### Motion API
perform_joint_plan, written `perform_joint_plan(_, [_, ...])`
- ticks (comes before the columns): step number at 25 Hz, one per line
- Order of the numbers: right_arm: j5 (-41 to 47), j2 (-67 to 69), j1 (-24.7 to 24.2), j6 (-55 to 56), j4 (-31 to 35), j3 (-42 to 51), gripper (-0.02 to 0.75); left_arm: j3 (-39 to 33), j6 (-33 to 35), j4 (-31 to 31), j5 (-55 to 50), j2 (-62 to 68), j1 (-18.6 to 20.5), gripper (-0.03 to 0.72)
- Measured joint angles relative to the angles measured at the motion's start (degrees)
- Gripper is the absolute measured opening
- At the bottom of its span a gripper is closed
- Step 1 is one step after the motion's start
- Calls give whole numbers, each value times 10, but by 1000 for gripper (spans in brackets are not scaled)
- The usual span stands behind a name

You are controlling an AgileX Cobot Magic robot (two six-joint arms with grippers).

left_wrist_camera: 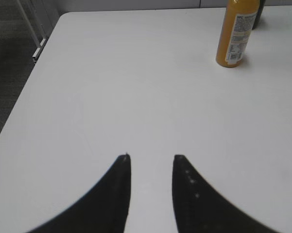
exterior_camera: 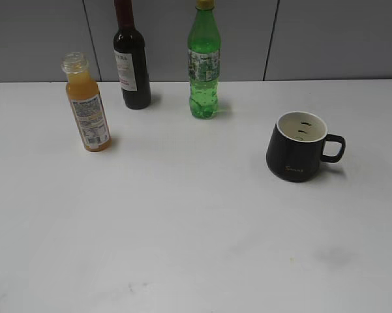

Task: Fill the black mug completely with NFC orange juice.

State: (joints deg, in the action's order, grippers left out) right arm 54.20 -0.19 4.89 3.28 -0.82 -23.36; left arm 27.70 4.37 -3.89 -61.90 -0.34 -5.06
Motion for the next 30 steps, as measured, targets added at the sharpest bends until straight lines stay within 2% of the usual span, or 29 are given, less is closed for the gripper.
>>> perform_joint_plan(15, [-14,0,0,-1,-13,-9,597,0,0,0,0,0,0,236])
perform_joint_plan(22, [-213,13,0,-1,-54,-12,596,0,0,0,0,0,0,236])
perform_joint_plan(30, [-413,164,0,-1,-57,52,595,0,0,0,0,0,0,236])
